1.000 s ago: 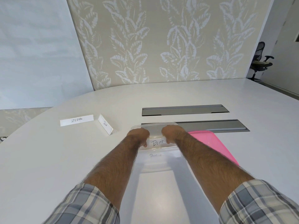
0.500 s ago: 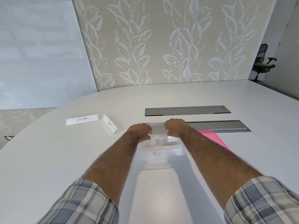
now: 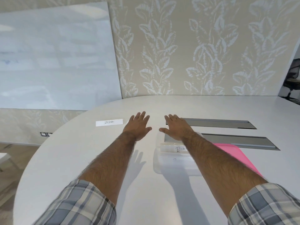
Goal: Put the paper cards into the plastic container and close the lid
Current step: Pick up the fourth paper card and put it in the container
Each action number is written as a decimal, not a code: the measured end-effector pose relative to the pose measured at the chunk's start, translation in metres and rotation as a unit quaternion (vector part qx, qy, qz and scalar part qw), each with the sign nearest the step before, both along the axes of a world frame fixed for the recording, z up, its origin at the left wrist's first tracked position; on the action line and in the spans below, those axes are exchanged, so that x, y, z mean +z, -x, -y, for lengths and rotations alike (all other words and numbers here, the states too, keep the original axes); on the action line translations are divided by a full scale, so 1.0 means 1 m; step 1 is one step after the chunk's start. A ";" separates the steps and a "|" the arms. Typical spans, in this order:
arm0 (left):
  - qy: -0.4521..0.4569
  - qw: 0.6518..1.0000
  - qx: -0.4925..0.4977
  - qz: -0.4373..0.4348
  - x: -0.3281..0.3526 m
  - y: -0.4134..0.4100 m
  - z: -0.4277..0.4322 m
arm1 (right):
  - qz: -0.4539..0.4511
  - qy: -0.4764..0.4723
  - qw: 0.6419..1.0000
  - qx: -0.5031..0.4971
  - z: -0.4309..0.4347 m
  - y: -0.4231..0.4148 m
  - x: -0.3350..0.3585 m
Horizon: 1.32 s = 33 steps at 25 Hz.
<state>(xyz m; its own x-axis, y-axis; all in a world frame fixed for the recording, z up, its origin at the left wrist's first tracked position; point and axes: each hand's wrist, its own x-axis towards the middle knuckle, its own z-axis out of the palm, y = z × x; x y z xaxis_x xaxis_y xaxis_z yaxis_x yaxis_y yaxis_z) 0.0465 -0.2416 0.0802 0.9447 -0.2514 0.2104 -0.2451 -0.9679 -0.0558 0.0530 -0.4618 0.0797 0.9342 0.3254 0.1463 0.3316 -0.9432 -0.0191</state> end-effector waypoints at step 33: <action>0.013 0.995 0.063 -0.077 -0.057 -0.189 -0.369 | -0.046 0.041 0.998 -0.003 -0.322 -0.217 -0.040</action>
<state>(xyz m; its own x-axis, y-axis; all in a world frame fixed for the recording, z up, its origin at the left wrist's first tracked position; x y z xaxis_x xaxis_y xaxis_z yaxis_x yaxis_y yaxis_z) 0.2356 0.1271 0.0228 0.9900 -0.1249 0.0657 -0.1250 -0.9922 -0.0018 0.2704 -0.1402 0.0393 0.9444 0.3272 0.0329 0.3264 -0.9448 0.0272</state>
